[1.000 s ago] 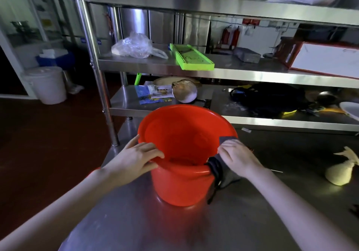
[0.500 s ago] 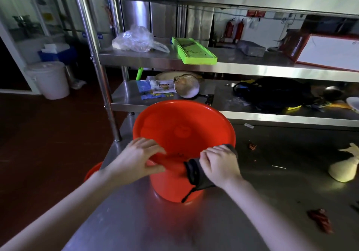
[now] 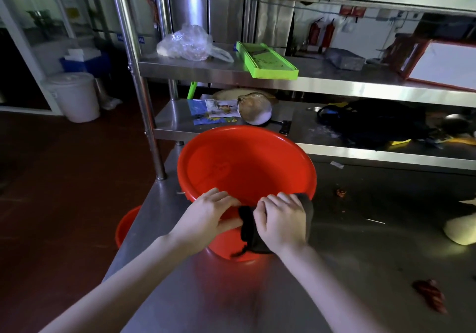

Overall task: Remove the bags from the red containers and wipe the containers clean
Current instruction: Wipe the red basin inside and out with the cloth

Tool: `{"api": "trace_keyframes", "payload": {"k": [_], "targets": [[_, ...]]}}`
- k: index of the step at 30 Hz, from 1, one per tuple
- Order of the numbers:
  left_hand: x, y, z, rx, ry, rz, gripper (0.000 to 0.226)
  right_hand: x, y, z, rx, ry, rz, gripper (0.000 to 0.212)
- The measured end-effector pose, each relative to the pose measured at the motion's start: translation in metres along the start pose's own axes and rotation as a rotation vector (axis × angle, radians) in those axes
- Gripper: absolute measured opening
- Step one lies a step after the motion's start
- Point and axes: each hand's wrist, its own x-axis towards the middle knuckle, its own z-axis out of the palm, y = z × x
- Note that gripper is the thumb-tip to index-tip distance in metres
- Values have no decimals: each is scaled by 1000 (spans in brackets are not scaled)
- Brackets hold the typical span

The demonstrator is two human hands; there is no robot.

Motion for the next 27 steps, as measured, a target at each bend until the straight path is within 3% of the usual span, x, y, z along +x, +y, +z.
{"api": "trace_keyframes", "payload": {"k": [2, 8, 13, 15, 18, 20, 23, 27], "targets": [[-2, -6, -7, -4, -42, 3, 38, 5, 16, -3, 37, 3, -74, 36], [-13, -33, -21, 67, -115, 20, 49, 37, 101, -24, 23, -324, -125, 43], [-15, -26, -8, 62, -5, -2, 46, 26, 79, -16, 84, -155, 94, 46], [-14, -24, -8, 58, 2, -13, 43, 9, 38, -9, 33, -32, 92, 41], [-19, -12, -3, 91, 4, -10, 37, -7, -19, 1, -19, 23, 77, 37], [-24, -4, 3, 104, 25, -33, 36, -6, -18, 4, 7, 19, -19, 36], [-27, 0, 10, 83, 26, -87, 34, 6, 28, -10, 108, -105, -216, 34], [-17, -1, 7, 43, 0, -72, 34, 48, 94, -24, 26, -362, -147, 34]]}}
